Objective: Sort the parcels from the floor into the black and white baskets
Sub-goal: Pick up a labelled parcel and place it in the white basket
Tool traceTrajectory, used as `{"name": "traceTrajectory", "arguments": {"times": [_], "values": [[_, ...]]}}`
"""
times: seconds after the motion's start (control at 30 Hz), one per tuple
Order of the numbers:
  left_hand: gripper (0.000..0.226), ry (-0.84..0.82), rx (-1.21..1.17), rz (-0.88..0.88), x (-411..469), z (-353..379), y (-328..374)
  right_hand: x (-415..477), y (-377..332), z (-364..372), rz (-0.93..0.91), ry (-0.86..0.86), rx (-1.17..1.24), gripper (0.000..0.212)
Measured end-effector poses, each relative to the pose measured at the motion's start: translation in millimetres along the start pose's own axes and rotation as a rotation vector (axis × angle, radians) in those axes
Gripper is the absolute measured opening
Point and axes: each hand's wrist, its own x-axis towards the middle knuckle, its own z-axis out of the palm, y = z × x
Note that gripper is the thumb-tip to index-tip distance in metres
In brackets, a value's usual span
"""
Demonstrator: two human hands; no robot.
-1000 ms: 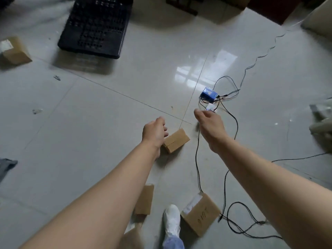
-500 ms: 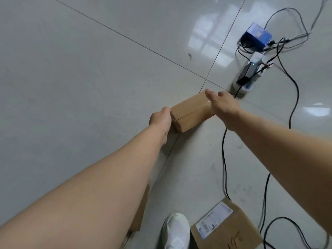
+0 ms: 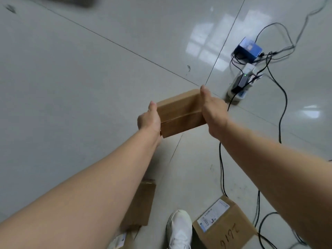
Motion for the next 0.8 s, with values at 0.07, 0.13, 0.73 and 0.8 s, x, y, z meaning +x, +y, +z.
{"name": "traceTrajectory", "arguments": {"times": [0.07, 0.13, 0.73, 0.8], "values": [[0.03, 0.052, 0.011, 0.067, -30, -22, 32, -32, -33, -7, -0.019, -0.023, 0.076, 0.065], [0.022, 0.059, 0.031, 0.118, -65, -47, 65, -67, -66, -15, -0.002, -0.06, 0.171, 0.054], [0.008, 0.019, -0.224, 0.491, -471, -305, 296, -471, -354, -133, -0.481, -0.356, 0.308, 0.025], [0.013, 0.025, -0.258, 0.547, -501, -335, 305, -508, -369, -138, -0.529, -0.399, 0.323, 0.02]]}}
